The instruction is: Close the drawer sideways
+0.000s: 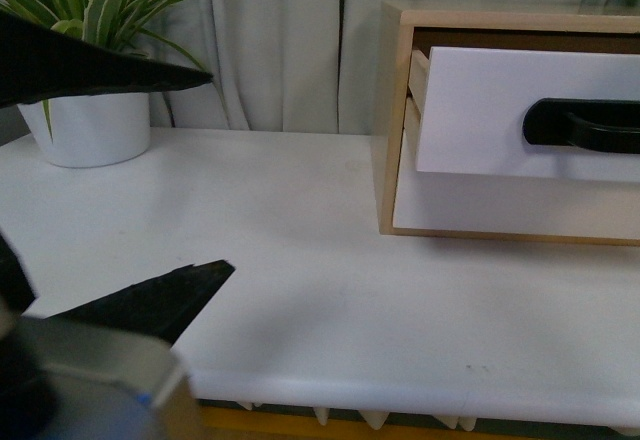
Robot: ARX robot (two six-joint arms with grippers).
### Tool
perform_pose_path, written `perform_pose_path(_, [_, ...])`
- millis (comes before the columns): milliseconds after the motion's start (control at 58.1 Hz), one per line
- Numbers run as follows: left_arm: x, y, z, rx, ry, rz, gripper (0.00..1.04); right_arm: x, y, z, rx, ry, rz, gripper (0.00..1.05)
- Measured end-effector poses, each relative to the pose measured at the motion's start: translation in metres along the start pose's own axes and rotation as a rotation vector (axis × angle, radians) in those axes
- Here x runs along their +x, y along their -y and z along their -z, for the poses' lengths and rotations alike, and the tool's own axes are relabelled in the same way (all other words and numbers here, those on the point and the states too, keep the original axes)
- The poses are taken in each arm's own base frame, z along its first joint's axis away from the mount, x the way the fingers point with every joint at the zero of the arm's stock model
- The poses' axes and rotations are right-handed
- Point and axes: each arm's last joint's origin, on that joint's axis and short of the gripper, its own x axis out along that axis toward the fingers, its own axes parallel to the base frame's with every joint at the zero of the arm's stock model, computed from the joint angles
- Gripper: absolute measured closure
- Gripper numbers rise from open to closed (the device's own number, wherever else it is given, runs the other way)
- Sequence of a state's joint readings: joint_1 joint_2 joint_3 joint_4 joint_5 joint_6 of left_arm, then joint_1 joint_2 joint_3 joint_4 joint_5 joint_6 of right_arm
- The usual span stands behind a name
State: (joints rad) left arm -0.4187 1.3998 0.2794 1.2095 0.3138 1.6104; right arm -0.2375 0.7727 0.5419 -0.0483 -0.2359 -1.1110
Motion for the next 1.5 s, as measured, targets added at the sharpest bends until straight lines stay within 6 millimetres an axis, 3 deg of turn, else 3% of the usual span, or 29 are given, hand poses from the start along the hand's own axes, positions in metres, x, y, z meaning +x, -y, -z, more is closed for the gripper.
perform_pose_path(379, [0.060,-0.023,-0.010,-0.079,0.034,-0.034,0.06,0.012,0.021,0.010,0.027,-0.026,0.001,0.09])
perform_pose_path(534, [0.076,-0.032,-0.013,-0.089,0.049,-0.048,0.06,0.015,0.025,0.014,0.026,-0.035,-0.006,0.09])
perform_pose_path(1497, [0.134,-0.040,-0.031,-0.099,0.087,-0.041,0.06,0.039,0.049,0.024,0.051,-0.056,-0.044,0.09])
